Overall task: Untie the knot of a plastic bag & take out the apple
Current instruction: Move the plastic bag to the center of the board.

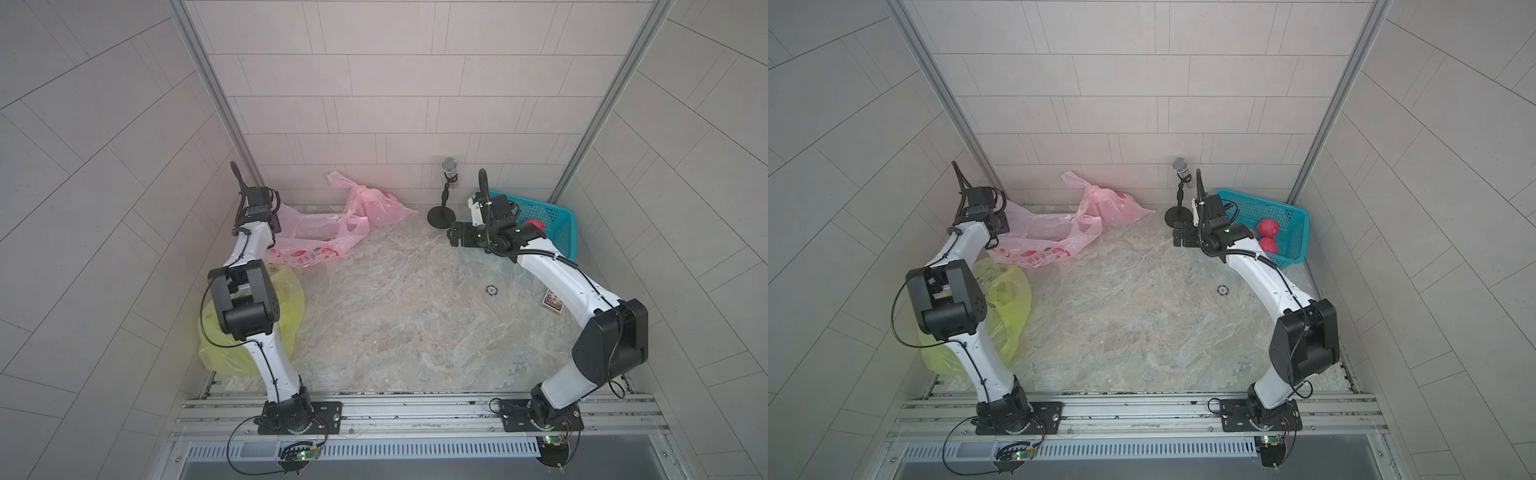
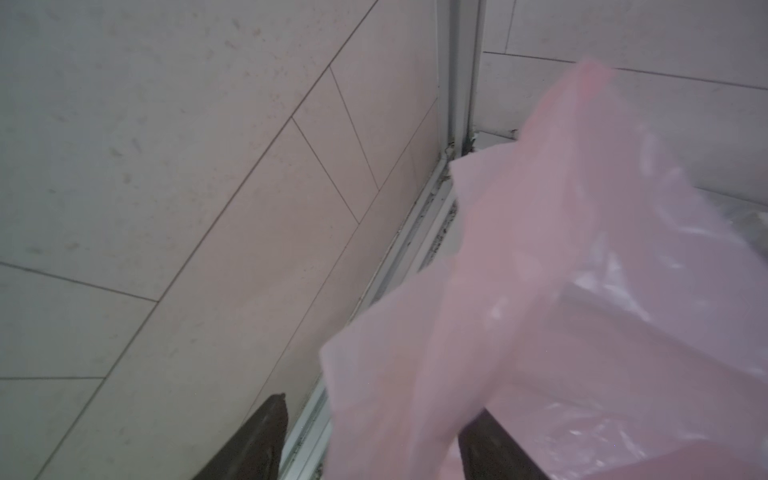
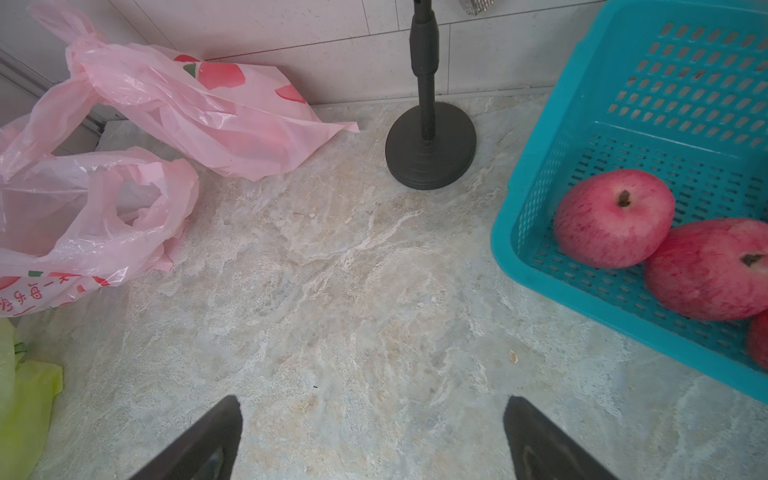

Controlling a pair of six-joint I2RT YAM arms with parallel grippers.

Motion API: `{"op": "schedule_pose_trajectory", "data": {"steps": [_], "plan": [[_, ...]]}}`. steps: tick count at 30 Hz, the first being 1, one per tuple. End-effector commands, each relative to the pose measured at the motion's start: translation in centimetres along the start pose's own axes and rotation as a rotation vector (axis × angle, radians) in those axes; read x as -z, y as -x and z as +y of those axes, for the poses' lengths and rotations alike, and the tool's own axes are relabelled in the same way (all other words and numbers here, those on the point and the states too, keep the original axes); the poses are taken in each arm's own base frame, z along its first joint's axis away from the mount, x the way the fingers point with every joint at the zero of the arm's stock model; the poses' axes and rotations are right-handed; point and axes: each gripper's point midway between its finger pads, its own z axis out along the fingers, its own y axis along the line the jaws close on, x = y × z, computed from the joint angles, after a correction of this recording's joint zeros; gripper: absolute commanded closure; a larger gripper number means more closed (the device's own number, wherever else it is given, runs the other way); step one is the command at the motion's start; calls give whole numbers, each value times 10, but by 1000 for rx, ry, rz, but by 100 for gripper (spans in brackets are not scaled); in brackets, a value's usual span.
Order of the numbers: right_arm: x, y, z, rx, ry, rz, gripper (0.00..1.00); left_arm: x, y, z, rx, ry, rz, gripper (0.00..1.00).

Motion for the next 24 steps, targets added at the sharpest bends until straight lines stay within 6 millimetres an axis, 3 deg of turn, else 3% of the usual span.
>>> {"op": "schedule_pose_trajectory", "data": {"steps": [1,3,10,13,20,24], "plan": [[2,5,4,4,1,-4,0,34,32,-18,104,-164,-111,21],[1,4,5,6,7,1,0,49,42,-27,138,-239,-140,16],[0,4,9,17,22,5,0,94,72,-64,229,-538,-221,14],[-3,0,11,18,33,14,0,107,74,-103,226,-684,-215,14],[0,-2,14,15,50,13,0,138,60,-220,92,-919,-198,13],[2,-5,13,18,51,18,0,145,59,-258,81,-981,-213,10]]}}
